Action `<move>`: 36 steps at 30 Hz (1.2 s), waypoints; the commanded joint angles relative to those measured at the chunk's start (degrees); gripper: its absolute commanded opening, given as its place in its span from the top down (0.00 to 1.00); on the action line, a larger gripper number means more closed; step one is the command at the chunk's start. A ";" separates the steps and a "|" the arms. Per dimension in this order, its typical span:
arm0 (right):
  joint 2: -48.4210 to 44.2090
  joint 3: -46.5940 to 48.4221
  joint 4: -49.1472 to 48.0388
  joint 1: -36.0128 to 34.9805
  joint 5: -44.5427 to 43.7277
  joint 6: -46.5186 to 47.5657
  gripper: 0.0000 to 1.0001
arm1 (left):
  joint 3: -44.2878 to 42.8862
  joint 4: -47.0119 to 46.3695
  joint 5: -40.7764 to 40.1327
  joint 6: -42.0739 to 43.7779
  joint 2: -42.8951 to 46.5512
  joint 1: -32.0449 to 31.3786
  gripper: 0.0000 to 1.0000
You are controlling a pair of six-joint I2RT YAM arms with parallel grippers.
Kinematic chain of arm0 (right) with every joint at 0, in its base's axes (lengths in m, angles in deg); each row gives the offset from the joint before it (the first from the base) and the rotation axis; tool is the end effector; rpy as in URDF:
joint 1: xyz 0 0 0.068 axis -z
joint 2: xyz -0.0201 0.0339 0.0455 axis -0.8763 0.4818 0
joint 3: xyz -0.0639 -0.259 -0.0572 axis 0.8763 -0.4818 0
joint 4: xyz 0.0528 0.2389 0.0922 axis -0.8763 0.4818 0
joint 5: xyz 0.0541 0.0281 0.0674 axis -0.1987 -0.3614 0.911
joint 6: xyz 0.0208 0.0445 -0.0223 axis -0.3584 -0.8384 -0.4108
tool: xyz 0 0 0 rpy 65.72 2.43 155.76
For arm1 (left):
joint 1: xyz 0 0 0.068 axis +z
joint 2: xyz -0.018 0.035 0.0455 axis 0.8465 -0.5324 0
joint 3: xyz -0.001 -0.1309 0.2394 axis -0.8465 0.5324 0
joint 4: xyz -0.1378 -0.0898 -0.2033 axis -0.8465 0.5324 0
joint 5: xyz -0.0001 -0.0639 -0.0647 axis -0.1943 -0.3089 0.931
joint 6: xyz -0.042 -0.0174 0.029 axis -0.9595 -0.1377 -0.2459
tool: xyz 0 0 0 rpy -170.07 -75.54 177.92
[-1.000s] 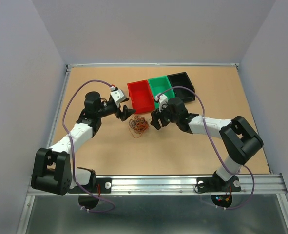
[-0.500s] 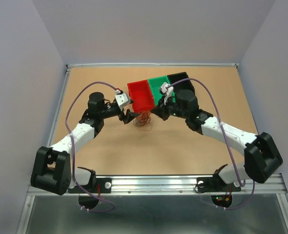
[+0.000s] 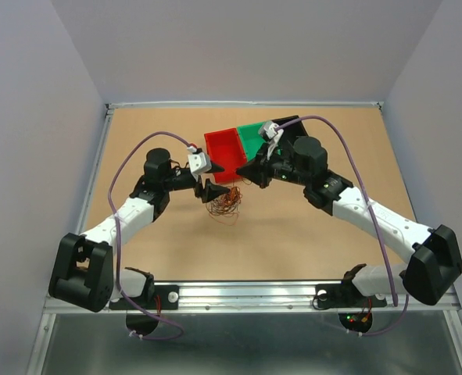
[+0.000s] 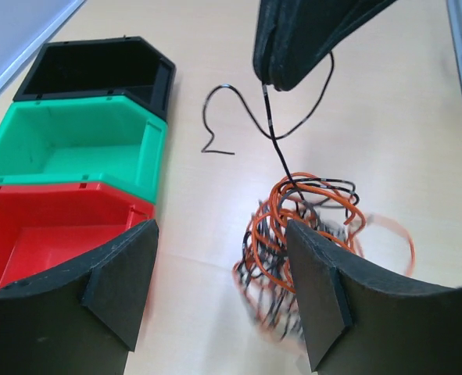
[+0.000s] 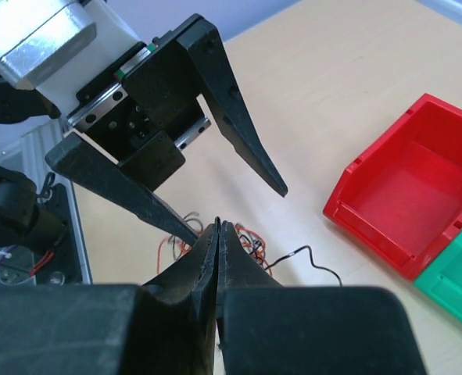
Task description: Untangle the cables
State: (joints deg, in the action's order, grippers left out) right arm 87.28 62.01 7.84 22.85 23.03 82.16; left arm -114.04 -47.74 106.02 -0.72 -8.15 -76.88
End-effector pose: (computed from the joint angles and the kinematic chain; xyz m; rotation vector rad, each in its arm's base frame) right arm 0.2298 0.2034 0.3353 -0.8395 1.6075 1.0024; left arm 0.2477 -0.1176 0.2702 1.2049 1.1783 -0.8509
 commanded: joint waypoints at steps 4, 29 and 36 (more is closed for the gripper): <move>1.00 8.04 0.58 -1.73 2.49 -2.95 0.99 | -0.35 -4.45 4.27 -0.05 2.99 -2.31 0.23; -3.90 15.26 3.22 -3.31 -4.27 -7.43 0.99 | -0.79 -0.59 -3.63 5.31 -1.23 -3.63 0.74; -13.48 14.90 4.27 -3.31 -19.19 -8.66 1.00 | -2.19 4.42 -5.74 9.00 -4.22 -3.63 0.72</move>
State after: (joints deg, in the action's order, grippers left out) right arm 81.80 73.79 19.23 20.18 13.45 74.82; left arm -114.52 -49.03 102.85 5.29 -9.92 -80.40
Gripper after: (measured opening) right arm 0.019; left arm 0.287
